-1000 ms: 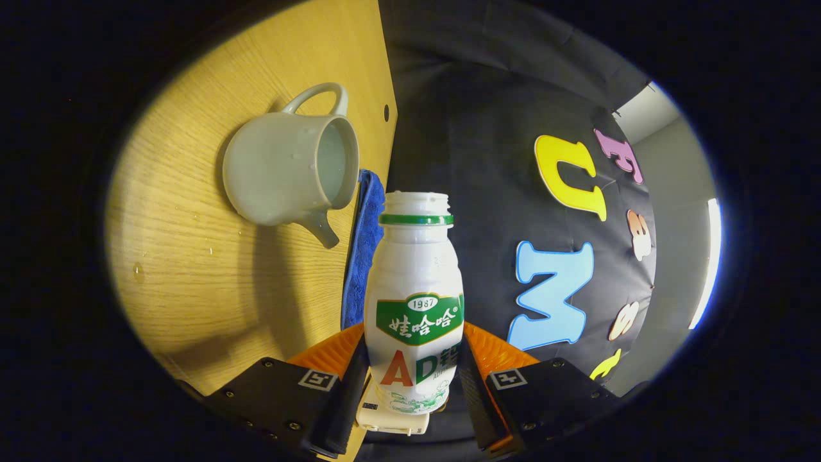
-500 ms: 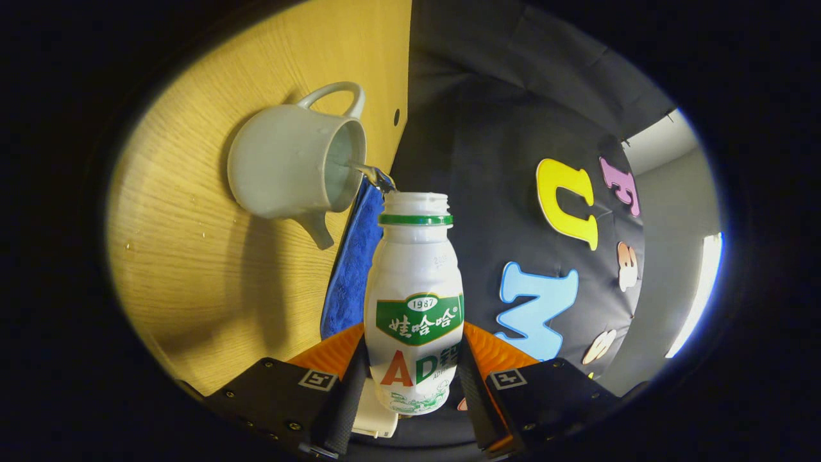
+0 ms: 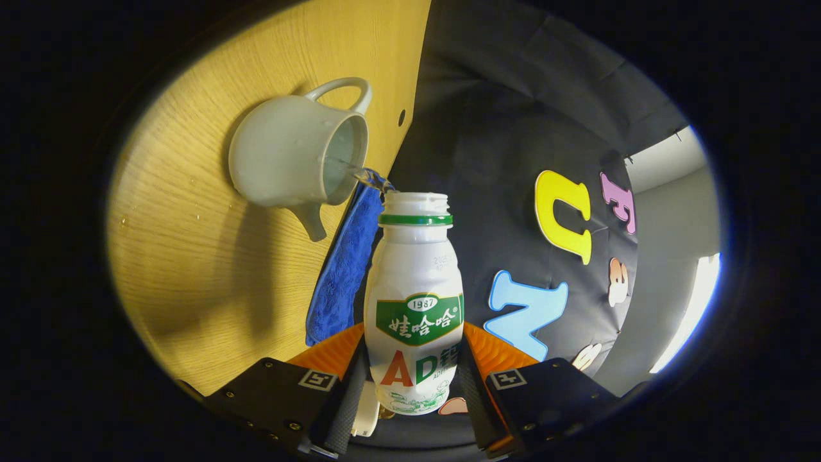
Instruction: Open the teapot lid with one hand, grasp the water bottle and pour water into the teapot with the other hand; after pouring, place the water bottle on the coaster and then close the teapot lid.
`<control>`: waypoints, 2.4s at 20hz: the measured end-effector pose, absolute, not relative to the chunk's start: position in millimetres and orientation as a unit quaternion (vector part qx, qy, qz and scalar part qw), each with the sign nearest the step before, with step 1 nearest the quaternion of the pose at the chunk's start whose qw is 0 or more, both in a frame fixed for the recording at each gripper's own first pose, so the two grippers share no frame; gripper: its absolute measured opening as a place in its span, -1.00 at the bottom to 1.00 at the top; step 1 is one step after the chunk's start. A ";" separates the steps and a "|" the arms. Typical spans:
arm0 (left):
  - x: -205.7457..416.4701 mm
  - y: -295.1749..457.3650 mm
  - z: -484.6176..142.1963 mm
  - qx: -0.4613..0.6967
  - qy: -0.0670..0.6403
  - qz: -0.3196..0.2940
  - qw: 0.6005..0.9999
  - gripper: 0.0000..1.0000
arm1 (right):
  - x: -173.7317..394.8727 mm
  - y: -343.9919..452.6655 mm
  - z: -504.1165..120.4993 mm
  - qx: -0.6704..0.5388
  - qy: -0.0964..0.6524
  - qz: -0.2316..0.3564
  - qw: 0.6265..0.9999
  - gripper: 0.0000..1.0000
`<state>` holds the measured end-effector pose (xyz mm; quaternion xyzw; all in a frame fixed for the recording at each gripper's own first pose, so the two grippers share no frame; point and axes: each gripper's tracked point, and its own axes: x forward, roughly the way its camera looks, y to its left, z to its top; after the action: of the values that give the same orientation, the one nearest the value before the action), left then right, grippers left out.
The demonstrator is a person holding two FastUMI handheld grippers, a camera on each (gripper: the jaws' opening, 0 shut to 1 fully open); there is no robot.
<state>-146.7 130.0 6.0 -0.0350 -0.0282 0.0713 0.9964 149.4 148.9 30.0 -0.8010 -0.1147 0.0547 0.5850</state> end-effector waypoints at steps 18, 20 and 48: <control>-145.0 129.9 5.1 -0.030 -0.025 0.072 0.997 -0.61 | 142.3 159.6 39.3 -0.830 -0.142 0.052 0.537 0.42; -145.4 130.0 4.8 -0.029 -0.024 0.071 0.997 -0.61 | 141.5 159.7 40.2 -0.833 -0.144 0.053 0.532 0.42; -153.0 140.0 14.0 -0.036 -0.036 0.078 0.996 -0.70 | 136.9 179.0 46.9 -0.866 -0.192 0.041 0.460 0.42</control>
<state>-153.0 140.0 14.0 -0.0363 -0.0356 0.0784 0.9956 136.9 179.0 46.9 -0.8657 -0.1922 0.0413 0.4604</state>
